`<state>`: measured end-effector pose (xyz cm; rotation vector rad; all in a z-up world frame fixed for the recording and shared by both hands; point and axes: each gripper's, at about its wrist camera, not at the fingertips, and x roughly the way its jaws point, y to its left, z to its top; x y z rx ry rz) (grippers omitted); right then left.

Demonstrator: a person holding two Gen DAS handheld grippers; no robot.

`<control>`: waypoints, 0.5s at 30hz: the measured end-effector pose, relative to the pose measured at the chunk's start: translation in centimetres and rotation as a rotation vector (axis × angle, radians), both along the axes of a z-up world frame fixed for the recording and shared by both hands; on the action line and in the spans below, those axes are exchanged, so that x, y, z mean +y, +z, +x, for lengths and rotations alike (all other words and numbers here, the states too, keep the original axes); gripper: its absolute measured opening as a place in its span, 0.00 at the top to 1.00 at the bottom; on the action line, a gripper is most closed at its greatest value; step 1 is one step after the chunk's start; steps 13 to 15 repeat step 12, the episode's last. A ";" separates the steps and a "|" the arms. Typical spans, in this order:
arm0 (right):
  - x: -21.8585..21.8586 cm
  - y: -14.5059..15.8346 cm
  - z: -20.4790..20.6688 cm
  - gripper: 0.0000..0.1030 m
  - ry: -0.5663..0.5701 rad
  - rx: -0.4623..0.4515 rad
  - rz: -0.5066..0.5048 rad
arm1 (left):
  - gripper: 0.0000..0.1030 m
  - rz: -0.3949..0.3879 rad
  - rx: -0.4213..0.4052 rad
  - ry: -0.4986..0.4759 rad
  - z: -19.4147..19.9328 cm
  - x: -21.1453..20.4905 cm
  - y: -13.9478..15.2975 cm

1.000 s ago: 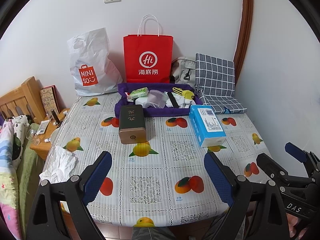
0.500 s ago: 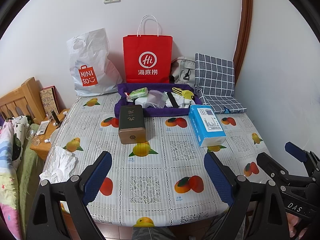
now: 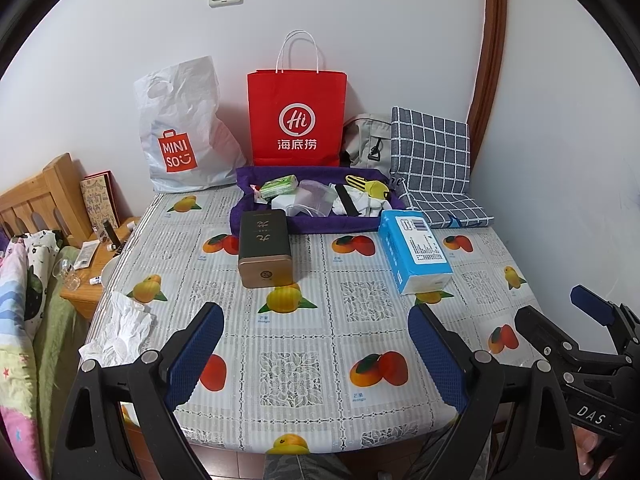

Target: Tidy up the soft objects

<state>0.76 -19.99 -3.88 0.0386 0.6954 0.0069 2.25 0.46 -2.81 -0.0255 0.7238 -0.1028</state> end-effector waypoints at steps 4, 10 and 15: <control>0.3 0.2 -0.1 0.02 0.001 -0.001 0.005 | 0.09 0.000 -0.002 -0.002 0.1 0.0 0.0; 0.4 0.1 -0.1 0.02 0.000 -0.001 0.004 | 0.09 -0.002 -0.003 -0.006 0.1 0.1 0.0; 0.4 0.1 -0.1 0.02 0.000 0.001 0.003 | 0.09 -0.005 0.001 -0.010 0.2 0.2 0.0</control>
